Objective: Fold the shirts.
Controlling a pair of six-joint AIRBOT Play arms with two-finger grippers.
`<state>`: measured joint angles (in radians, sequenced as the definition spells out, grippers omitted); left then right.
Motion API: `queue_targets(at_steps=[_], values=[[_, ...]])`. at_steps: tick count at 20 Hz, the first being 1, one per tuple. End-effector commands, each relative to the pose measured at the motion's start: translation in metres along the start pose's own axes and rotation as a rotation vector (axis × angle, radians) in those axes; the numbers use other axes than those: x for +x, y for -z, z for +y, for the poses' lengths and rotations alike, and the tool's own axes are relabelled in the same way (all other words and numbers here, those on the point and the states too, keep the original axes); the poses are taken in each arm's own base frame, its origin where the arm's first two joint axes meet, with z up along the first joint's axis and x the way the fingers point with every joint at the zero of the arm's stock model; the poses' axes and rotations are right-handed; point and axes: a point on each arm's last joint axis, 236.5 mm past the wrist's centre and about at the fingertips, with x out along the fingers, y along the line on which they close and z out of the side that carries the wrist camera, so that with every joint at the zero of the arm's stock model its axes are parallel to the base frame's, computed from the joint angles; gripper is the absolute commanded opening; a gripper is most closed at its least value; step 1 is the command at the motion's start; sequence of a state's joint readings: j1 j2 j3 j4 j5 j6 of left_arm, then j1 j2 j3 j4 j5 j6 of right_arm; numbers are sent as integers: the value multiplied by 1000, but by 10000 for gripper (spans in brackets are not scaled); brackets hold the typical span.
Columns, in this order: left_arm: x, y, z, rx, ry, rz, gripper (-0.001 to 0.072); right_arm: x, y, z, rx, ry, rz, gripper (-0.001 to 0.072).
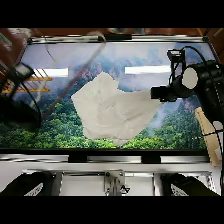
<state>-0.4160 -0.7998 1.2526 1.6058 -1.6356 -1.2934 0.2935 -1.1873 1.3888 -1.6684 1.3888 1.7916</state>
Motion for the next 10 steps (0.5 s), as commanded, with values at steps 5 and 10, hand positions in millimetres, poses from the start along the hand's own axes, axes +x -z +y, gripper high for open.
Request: queue_targets(at_steps=[5,10], values=[[31,70,-76,353,93,82,46,-3,-6,3,-9,-27,-23,77],[63,20,-88,369,76,-37,46,-37,-25,31,-24,-152,-84,76]])
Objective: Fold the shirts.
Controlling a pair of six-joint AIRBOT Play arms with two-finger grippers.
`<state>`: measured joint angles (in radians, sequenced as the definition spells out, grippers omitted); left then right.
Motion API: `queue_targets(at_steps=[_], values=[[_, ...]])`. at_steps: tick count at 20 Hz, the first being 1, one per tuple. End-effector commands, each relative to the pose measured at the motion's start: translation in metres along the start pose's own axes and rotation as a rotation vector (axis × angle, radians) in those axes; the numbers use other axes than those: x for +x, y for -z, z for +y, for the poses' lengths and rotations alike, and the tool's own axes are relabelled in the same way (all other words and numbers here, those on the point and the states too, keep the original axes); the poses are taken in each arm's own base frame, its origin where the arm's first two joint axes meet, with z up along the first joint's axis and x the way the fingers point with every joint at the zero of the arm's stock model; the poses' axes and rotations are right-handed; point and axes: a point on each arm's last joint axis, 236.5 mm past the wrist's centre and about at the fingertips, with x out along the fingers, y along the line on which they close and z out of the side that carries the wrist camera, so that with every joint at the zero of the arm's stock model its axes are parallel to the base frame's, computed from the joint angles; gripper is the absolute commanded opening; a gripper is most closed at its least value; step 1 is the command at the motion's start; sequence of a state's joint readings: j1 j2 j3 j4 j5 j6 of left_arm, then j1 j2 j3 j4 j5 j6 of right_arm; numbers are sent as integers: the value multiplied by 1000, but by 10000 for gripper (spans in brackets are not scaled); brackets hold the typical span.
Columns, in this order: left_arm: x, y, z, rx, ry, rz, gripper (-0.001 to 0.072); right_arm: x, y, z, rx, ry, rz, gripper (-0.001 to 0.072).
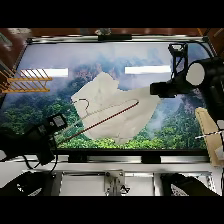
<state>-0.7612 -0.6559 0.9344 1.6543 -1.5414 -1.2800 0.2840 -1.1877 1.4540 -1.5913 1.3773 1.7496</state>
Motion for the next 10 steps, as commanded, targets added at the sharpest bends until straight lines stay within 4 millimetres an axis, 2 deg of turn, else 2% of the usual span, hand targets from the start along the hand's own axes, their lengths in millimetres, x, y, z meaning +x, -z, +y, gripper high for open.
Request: queue_targets(at_steps=[1,5,8,10], values=[[19,-36,3,28,-26,-93,46,-23,-11,19,-7,-81,-33,76],[30,-63,6,45,-29,-157,45,-41,-16,42,-90,-108,-67,76],[35,-66,1,48,-9,-155,45,-47,-17,46,-169,-33,-91,76],[36,-68,-4,57,16,-157,45,-60,-26,47,-209,13,-139,76]])
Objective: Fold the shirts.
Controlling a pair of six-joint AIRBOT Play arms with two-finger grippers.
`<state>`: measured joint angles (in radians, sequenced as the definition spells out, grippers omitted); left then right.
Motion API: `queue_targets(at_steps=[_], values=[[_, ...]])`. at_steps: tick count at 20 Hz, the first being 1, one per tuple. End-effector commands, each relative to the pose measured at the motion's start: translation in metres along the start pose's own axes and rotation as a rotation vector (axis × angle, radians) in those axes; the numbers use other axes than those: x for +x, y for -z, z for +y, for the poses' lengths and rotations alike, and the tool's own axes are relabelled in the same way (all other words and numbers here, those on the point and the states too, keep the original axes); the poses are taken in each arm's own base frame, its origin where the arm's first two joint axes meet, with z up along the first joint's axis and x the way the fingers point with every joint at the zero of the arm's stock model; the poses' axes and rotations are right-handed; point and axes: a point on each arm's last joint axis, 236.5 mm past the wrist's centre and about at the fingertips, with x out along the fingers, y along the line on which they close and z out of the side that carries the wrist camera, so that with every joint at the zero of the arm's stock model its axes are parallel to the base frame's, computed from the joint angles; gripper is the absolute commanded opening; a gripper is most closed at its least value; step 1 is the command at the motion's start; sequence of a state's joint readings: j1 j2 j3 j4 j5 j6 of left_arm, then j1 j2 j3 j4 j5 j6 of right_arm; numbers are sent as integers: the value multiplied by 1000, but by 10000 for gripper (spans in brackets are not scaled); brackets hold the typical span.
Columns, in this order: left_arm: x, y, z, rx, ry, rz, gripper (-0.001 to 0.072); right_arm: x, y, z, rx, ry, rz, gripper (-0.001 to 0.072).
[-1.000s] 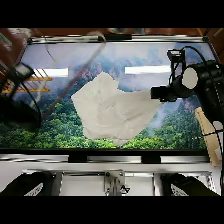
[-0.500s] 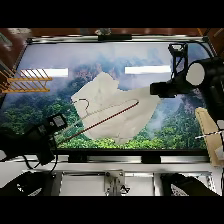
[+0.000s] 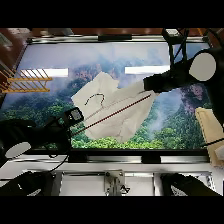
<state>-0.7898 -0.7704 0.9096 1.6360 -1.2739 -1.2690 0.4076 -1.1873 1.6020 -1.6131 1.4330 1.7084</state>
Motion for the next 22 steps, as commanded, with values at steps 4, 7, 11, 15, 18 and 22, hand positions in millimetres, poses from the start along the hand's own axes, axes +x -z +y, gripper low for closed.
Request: queue_targets(at_steps=[4,7,11,15,18,22], values=[[14,-11,-19,-9,89,-10,45,-53,-37,19,-108,59,-168,76],[23,-34,-23,-82,112,-77,45,-61,-24,44,-134,20,-137,76],[42,-63,-33,-160,175,-147,45,-65,-2,83,-215,-31,-91,76],[66,-66,-36,-191,195,-113,45,-71,19,100,-254,-22,-46,76],[62,-72,-33,-278,191,-136,45,-73,37,84,-257,62,27,76],[57,-75,-32,-351,194,-153,45,-73,42,79,-223,82,50,77]])
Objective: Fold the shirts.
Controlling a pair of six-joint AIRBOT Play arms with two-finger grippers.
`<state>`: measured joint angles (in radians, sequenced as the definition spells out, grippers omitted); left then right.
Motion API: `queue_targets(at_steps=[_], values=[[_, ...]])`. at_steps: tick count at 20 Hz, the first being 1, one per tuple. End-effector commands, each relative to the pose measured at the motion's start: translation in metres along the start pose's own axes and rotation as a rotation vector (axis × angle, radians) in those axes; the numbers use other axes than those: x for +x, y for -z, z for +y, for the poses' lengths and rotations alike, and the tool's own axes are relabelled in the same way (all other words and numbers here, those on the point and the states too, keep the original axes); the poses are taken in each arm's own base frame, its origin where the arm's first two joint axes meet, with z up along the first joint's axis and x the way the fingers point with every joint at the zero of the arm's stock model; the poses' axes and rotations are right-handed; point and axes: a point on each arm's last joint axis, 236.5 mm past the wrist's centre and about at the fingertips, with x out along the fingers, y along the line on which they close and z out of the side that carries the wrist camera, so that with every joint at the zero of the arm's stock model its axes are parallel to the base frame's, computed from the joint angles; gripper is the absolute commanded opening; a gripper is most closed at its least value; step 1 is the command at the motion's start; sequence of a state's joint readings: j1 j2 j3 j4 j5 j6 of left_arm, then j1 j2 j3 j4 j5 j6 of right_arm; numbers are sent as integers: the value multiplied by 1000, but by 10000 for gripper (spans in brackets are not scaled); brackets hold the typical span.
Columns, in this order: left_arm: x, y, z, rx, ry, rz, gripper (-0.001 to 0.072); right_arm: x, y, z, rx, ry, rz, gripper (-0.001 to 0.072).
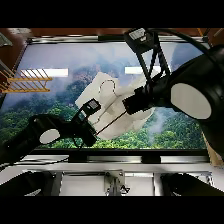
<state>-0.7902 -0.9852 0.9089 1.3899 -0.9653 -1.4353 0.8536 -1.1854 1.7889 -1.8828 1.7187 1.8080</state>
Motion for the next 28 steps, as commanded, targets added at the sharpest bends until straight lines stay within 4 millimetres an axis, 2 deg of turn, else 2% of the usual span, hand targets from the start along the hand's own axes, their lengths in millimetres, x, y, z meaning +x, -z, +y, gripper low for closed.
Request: queue_targets(at_steps=[1,2,3,4,5,6,8,10,13,14,16,18,19,20,21,23,25,26,28], values=[[0,-9,-4,-78,18,-39,45,2,4,5,35,-3,24,77],[-1,-17,-7,-90,33,-71,45,8,1,13,31,-26,25,94],[-2,-26,-10,-106,48,-107,45,15,-1,24,23,-56,33,239],[-3,-34,-13,-123,64,-141,45,22,-2,35,16,-86,49,442],[-4,-38,-15,-134,75,-157,45,28,-2,46,-6,-116,63,514],[-4,-37,-15,-134,75,-153,45,30,-2,48,-23,-123,66,515],[-4,-36,-15,-133,75,-147,45,23,-5,31,-16,-97,45,635],[-5,-36,-16,-132,76,-148,45,0,-17,-17,80,-33,-36,635],[-5,-29,-17,-95,78,-122,45,-54,-36,-142,324,180,-256,630],[-5,-25,-18,-75,80,-106,45,-63,-33,-179,376,244,-291,630],[-5,-18,-20,-27,83,-79,45,-58,-7,-244,373,364,-216,631],[-5,-10,-21,53,87,-45,45,-35,14,-284,300,403,-99,631],[-7,-5,-20,84,81,-17,45,-20,21,-290,203,383,-26,630],[-10,0,-16,104,64,11,45,-2,27,-286,65,326,47,630],[-14,2,-13,136,49,32,45,19,26,-269,-98,215,91,631],[-21,-3,-8,178,26,33,45,50,9,-222,-423,-14,61,631],[-23,-5,-3,192,4,30,46,66,-7,-177,-700,-176,-16,630],[-23,-4,0,198,-8,34,45,72,-11,-165,-783,-208,-29,630],[-23,-4,2,206,-16,36,45,83,-14,-152,-843,-242,-25,630]])
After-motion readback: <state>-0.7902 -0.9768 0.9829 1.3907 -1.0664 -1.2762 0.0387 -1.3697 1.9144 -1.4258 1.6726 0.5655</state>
